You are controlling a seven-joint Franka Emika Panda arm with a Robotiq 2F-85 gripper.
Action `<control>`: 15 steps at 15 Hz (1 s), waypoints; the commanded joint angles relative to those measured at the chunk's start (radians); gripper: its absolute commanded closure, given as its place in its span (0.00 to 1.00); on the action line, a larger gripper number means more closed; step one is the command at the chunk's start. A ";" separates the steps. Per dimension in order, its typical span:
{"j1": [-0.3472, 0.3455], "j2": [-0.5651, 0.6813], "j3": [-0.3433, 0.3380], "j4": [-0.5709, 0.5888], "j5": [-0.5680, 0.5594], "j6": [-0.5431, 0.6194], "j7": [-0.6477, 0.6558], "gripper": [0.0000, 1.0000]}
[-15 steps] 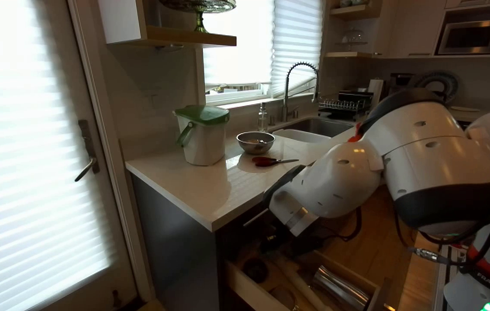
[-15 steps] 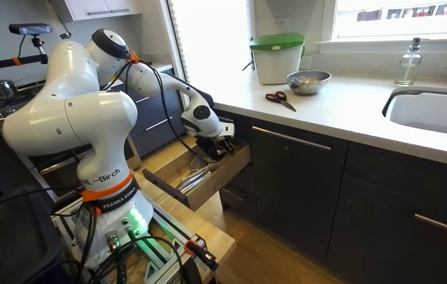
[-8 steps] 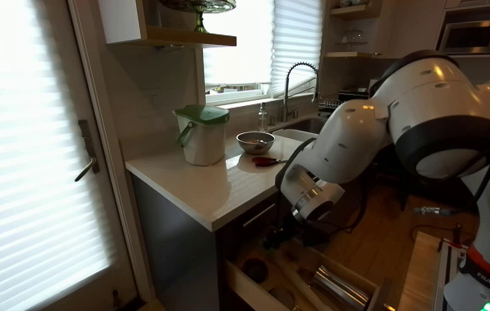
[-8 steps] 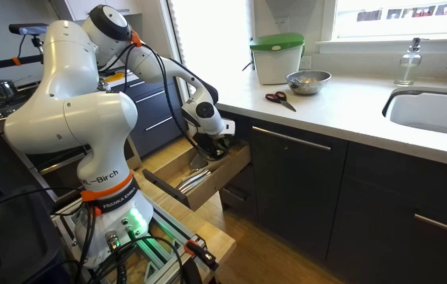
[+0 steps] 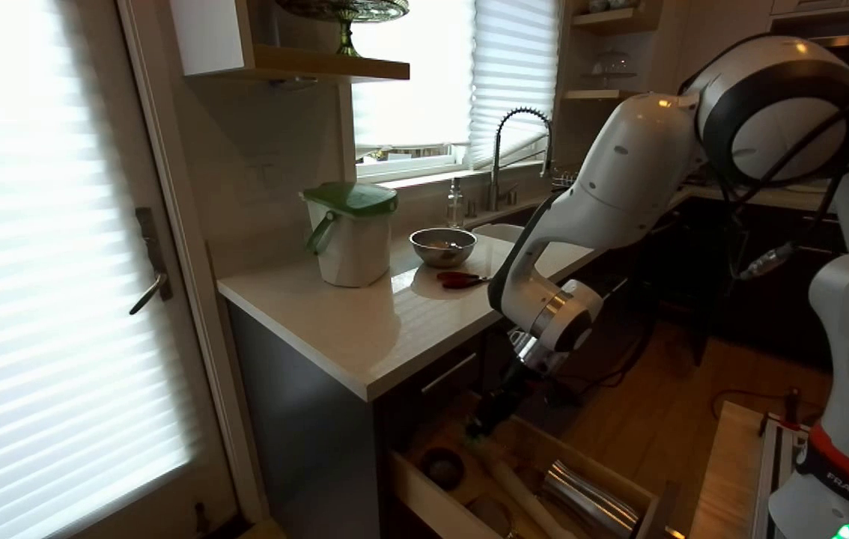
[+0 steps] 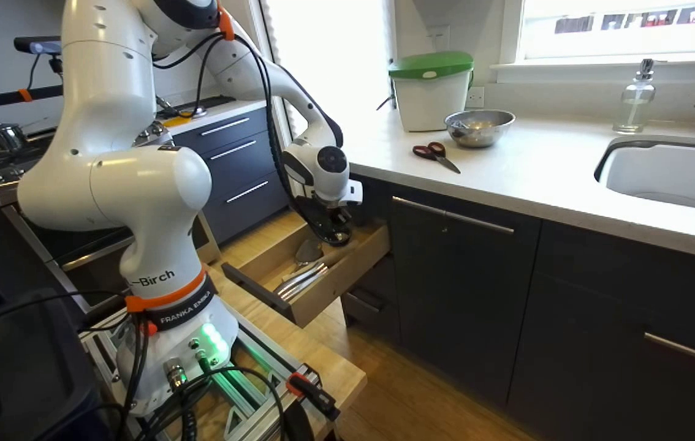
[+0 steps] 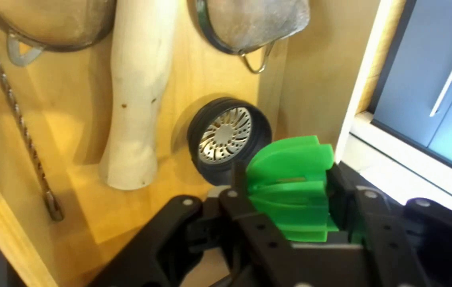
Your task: Remove the green object from the open drawer
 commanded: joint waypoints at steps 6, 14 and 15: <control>-0.472 -0.269 0.398 -0.091 -0.288 -0.093 -0.030 0.76; -0.657 -0.352 0.494 -0.108 -0.230 -0.331 -0.114 0.76; -0.671 -0.359 0.495 -0.112 -0.219 -0.360 -0.127 0.76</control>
